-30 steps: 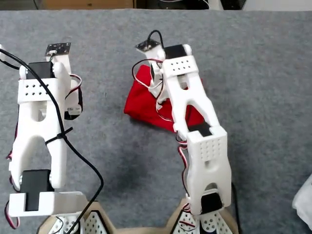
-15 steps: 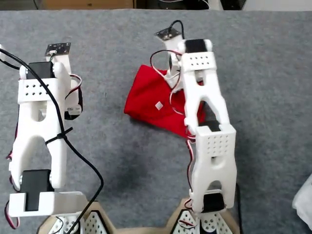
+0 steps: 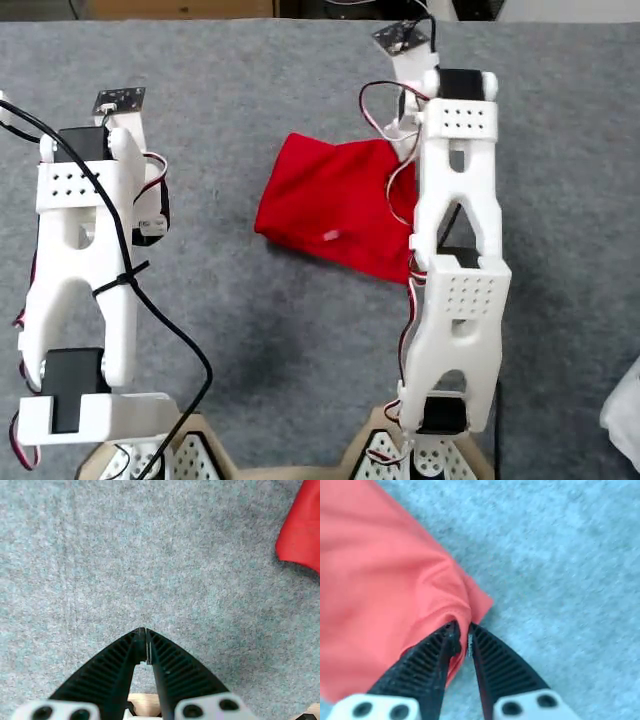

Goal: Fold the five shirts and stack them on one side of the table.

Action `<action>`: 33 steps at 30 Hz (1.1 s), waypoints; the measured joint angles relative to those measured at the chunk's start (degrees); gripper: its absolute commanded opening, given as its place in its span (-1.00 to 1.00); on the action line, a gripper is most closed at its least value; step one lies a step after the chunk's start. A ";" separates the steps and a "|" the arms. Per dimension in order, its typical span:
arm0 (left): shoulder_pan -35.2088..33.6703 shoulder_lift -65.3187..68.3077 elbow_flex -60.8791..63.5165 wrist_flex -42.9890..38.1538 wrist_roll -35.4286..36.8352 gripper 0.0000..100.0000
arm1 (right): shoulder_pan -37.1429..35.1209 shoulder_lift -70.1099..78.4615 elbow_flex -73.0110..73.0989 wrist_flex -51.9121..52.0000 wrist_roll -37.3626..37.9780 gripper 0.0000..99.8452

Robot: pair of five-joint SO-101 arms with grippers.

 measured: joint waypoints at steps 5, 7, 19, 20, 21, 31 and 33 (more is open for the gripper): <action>0.00 0.00 0.00 0.00 0.00 -0.96 | 0.53 2.20 -0.09 -3.60 4.13 -0.99; 0.00 0.00 0.00 0.00 0.00 -0.96 | 1.05 3.52 -0.70 -3.87 5.54 -0.96; 0.00 0.00 0.00 0.00 0.00 -0.96 | 9.58 5.19 -7.47 -2.81 6.68 -0.60; 0.09 0.00 0.00 0.00 0.00 -0.96 | 9.93 5.19 -8.44 -2.11 6.68 -0.59; 0.44 0.00 0.00 0.00 0.00 -0.96 | 9.93 5.19 -9.76 -1.32 6.68 -0.60; 7.03 0.00 0.00 -5.71 0.97 -0.96 | 1.93 5.10 -22.68 11.43 4.84 -0.98; 7.12 0.00 0.00 -8.53 3.25 -0.96 | 1.41 5.19 -22.07 11.78 3.16 -0.99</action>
